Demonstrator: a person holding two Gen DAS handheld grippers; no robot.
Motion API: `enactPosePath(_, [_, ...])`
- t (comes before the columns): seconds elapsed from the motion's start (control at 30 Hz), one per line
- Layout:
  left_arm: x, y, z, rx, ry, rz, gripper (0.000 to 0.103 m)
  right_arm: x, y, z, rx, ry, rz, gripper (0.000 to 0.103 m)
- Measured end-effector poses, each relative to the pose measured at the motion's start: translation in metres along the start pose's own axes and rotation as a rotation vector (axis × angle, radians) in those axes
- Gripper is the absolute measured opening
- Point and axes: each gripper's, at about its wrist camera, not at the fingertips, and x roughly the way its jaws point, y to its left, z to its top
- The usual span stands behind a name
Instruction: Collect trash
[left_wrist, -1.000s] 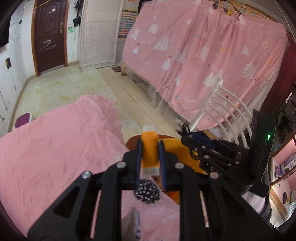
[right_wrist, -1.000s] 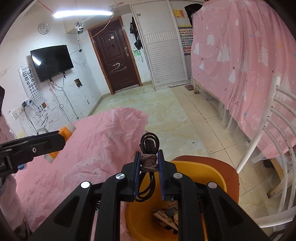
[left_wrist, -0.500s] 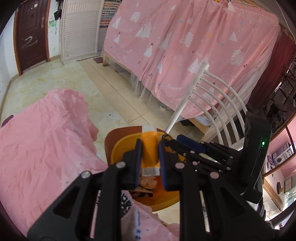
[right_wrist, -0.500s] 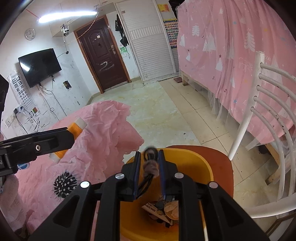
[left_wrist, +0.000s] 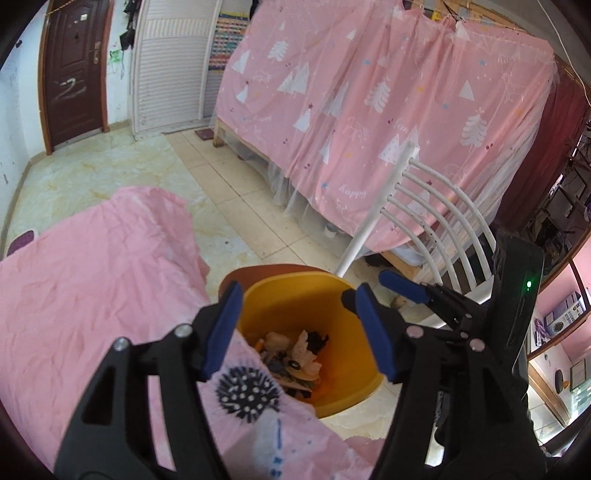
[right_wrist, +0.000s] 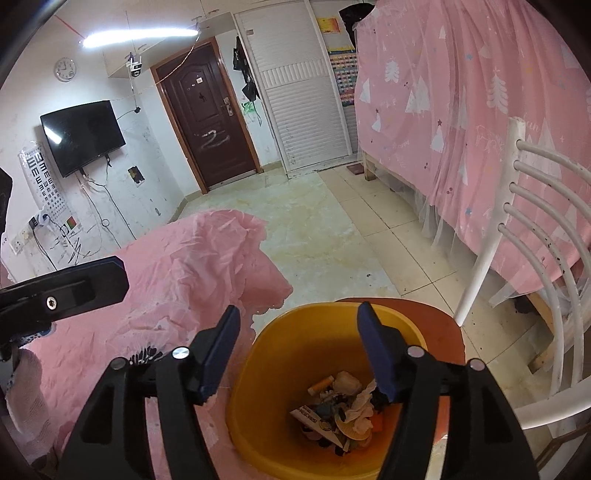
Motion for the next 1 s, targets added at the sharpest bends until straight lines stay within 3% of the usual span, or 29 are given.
enactPosePath(0.17, [-0.031,0.015,-0.008,0.001,-0.074,0.049,0.073,-0.006,0.022,0.004,-0.026,-0.029,-0.017,0.076])
enactPosePath(0.43, [-0.086,0.061,-0.026,-0.048,-0.192,0.161,0.087,-0.021,0.075,0.014,-0.078,-0.103,-0.018,0.092])
enactPosePath(0.7, [-0.129,0.115,-0.053,-0.075,-0.249,0.347,0.095,-0.017,0.134,0.012,-0.137,-0.119,0.017,0.092])
enactPosePath(1.0, [-0.172,0.172,-0.091,-0.132,-0.271,0.511,0.096,-0.005,0.194,0.004,-0.169,-0.134,0.058,0.092])
